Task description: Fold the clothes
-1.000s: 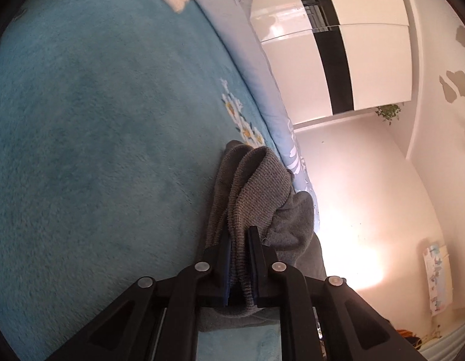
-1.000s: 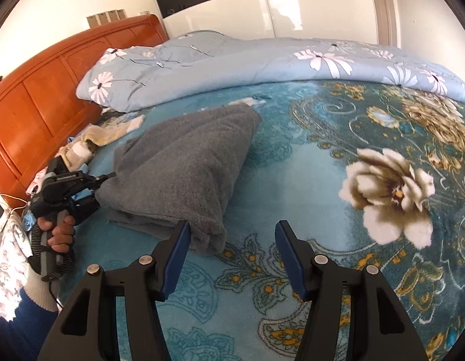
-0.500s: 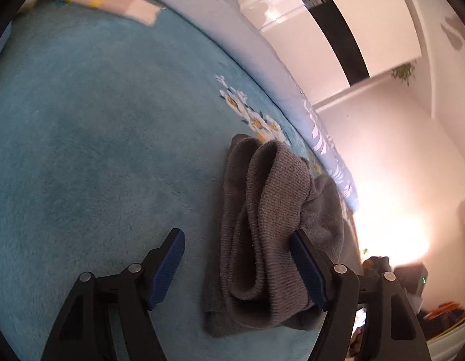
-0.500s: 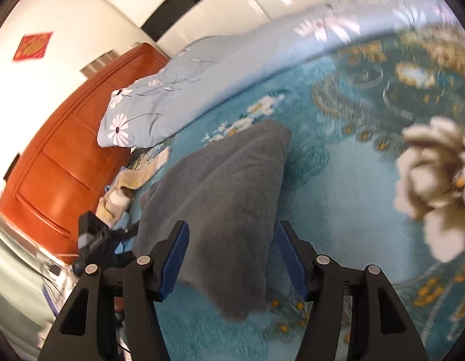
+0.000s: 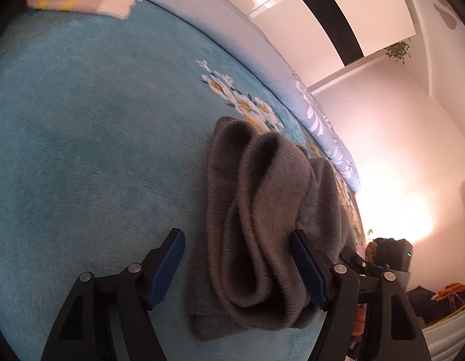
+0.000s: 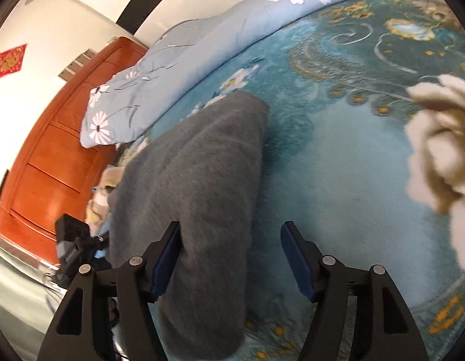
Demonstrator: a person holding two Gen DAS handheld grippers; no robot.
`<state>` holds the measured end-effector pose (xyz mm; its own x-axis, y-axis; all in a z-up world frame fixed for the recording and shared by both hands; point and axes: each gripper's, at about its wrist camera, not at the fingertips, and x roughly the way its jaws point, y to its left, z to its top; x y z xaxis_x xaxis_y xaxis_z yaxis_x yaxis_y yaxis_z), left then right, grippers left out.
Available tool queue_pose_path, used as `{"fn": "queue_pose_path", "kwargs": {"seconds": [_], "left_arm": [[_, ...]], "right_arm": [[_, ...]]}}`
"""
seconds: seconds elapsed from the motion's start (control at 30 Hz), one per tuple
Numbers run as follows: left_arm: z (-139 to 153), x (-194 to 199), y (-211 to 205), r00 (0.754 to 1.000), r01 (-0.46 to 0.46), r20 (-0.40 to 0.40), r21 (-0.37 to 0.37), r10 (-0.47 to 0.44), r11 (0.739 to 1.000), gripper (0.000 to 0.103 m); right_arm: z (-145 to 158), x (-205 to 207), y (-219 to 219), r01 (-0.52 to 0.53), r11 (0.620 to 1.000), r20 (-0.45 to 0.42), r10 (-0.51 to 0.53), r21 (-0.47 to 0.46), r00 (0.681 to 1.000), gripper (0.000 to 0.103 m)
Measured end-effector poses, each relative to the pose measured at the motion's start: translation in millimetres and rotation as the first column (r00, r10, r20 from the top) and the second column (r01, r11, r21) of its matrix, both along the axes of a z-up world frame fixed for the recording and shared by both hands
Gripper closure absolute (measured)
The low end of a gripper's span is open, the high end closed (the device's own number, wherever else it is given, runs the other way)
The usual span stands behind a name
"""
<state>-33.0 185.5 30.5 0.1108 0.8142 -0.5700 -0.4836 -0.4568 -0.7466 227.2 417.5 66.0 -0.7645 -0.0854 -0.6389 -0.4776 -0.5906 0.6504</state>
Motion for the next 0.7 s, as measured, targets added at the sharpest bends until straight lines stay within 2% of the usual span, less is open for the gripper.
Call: {"fn": "queue_pose_path", "kwargs": {"seconds": [0.1, 0.23, 0.27, 0.3, 0.33, 0.43, 0.53, 0.7], "left_arm": [[-2, 1, 2, 1.0, 0.02, 0.006, -0.003, -0.02, 1.0, 0.027], [-1, 4, 4, 1.0, 0.004, 0.007, -0.017, -0.004, 1.0, 0.029], [-1, 5, 6, 1.0, -0.001, 0.004, -0.022, 0.002, 1.0, 0.03], [0, 7, 5, 1.0, -0.012, 0.012, -0.024, 0.012, 1.0, 0.036], [-1, 8, 4, 0.999, -0.025, 0.032, -0.022, 0.026, 0.999, 0.048], [3, 12, -7, 0.995, -0.076, 0.064, -0.009, 0.076, 0.997, 0.062], [20, 26, -22, 0.994, -0.091, 0.065, 0.017, 0.09, 0.996, 0.066], [47, 69, -46, 0.997, -0.062, 0.042, 0.077, 0.059, 0.995, 0.066]], "right_arm": [[-11, -6, 5, 0.0, 0.997, -0.027, -0.002, -0.082, 1.0, 0.035], [-11, -7, 4, 0.011, 0.996, -0.035, -0.014, -0.091, 0.999, 0.035], [-10, -8, 2, 0.009, 0.995, -0.036, -0.013, -0.096, 0.999, 0.038], [-9, -10, 1, 0.003, 0.994, -0.04, -0.007, -0.108, 0.999, 0.041], [-7, -12, -1, -0.003, 0.993, -0.044, -0.002, -0.119, 0.999, 0.053], [6, -15, -5, 0.003, 0.995, -0.025, -0.005, -0.098, 1.0, 0.068], [23, -11, -12, -0.009, 0.997, -0.018, 0.007, -0.079, 1.0, 0.075], [60, 16, -28, -0.05, 0.998, -0.031, 0.049, -0.027, 0.998, 0.076]]}}
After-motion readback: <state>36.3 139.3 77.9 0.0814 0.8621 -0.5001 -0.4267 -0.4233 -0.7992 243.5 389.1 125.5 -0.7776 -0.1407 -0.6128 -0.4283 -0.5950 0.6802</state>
